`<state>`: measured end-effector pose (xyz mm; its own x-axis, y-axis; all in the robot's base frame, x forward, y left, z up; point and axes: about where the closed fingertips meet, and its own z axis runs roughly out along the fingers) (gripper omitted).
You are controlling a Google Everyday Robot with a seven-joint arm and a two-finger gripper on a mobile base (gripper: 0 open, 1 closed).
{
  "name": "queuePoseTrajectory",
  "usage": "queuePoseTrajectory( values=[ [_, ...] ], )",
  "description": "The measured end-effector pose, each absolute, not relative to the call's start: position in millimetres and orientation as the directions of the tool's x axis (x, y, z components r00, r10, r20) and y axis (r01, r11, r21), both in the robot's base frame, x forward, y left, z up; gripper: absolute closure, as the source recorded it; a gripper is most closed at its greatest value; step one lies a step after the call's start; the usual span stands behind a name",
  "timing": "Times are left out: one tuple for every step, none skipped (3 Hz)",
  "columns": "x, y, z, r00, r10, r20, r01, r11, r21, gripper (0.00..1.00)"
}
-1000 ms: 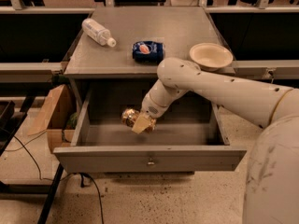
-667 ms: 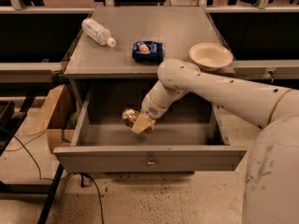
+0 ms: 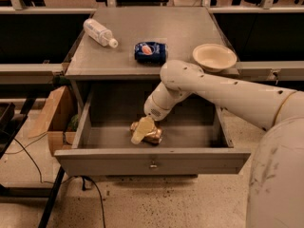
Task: Place orange can into top drawer
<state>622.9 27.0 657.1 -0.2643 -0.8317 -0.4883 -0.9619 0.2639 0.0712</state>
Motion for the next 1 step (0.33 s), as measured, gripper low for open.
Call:
queuePoseTrajectory(
  values=[
    [622.9,27.0,657.1,-0.264,-0.832,-0.488,-0.962,0.264,0.071,0.00]
  ],
)
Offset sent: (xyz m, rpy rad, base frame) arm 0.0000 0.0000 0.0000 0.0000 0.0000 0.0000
